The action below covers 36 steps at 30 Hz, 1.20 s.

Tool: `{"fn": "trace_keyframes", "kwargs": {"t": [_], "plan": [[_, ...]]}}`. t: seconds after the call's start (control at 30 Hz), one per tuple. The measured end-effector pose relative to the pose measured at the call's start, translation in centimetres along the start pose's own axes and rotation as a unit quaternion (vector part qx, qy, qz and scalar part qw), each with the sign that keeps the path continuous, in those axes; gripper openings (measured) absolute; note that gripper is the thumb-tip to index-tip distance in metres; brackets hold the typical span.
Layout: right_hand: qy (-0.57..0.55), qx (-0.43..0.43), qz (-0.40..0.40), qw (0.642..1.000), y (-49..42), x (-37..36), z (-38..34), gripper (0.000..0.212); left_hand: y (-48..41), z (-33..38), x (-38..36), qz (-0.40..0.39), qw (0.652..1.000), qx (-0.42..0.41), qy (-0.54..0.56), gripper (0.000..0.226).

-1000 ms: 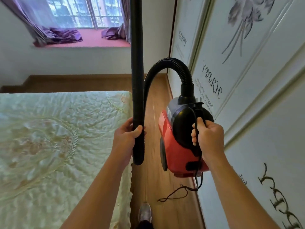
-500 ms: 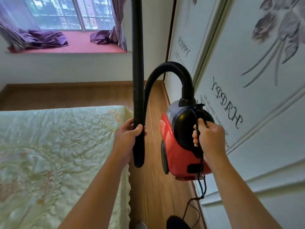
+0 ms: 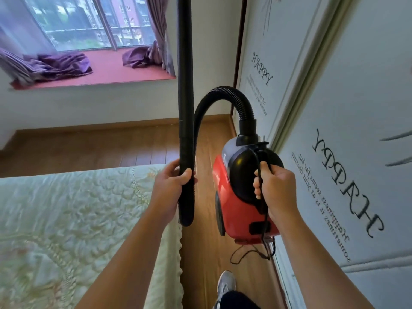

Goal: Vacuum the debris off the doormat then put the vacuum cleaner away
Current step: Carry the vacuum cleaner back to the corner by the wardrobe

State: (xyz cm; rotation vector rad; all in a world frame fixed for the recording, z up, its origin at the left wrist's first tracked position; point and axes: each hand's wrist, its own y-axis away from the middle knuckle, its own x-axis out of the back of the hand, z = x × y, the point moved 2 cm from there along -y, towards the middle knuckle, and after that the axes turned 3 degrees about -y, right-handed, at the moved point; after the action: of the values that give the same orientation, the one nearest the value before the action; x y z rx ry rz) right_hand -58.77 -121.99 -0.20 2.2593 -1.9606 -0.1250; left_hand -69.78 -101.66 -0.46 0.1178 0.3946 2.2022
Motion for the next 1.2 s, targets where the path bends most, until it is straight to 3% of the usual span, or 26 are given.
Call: {"fn": "trace_keyframes", "kwargs": {"t": [0.37, 0.87, 1.2], "plan": [[0.015, -0.016, -0.023, 0.999, -15.8, -5.5, -1.9, 0.038, -14.6, 3.7, -2.8, 0.016, 0.999, 0.029, 0.01, 0.03], [0.038, -0.047, 0.027, 0.998, -34.4, -18.5, -1.8, 0.039, -38.5, 7.5, -0.2, -0.023, 0.998, 0.054, 0.003, 0.03], [0.034, -0.035, 0.022, 0.999, -43.9, -24.5, -4.3, 0.038, -48.8, 11.1, -0.3, -0.017, 0.999, 0.047, 0.006, 0.032]]}}
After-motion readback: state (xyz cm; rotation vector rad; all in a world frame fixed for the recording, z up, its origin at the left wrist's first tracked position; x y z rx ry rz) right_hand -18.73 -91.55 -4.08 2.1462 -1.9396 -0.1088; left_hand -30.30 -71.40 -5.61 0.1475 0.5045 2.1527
